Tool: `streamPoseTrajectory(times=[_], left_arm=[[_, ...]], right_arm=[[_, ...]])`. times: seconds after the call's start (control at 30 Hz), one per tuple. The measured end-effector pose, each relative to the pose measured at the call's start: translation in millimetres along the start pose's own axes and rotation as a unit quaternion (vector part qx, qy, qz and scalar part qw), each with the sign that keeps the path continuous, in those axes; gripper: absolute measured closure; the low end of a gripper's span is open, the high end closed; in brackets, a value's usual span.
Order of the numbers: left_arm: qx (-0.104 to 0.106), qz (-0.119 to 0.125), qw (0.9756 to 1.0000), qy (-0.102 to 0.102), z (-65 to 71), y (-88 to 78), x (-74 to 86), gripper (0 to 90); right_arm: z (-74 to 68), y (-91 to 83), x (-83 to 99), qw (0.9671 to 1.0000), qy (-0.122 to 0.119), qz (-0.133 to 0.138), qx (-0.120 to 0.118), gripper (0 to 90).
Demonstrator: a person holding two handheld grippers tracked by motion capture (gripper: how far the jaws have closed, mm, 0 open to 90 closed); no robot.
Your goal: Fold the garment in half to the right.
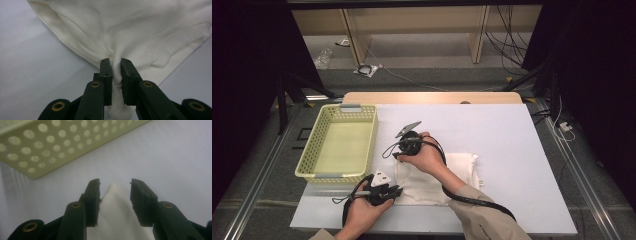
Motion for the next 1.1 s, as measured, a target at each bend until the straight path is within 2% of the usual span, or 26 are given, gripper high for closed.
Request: streamPoseTrajectory(times=[0.23, 0.53, 0.97, 1.1], left_arm=[[0.001, -0.003, 1.0000, -0.001, -0.6, 1.0, 0.5, 80.4], [0.000, -0.006, 1.0000, 0.003, -0.6, 2.1, 0.8, 80.3], [-0.001, -0.007, 1.0000, 0.007, -0.5, 2.7, 0.8, 80.4], [-0.004, -0.007, 0.9998, 0.016, 0.2, 2.8, 0.9, 80.5]], right_arm=[[0.1, 12.3, 0.9, 0.9996, 0.009, -0.025, 0.001, 63.2], [-0.2, 21.9, 3.8, 0.9984, 0.012, -0.055, 0.004, 72.0], [-5.0, 24.8, -0.8, 0.9967, 0.014, -0.075, 0.028, 83.6], [-4.9, 24.9, -0.9, 0.9965, 0.017, -0.076, 0.030, 85.5]])
Point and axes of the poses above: each handheld gripper's, and its own axes: y roughly forward along the jaws, x roughly out of its underside, z roughly to its right, the point moved 1 cm from there along y, roughly forward along the jaws, and after that the axes turned 4 degrees about -x, right-handed, at the moved point
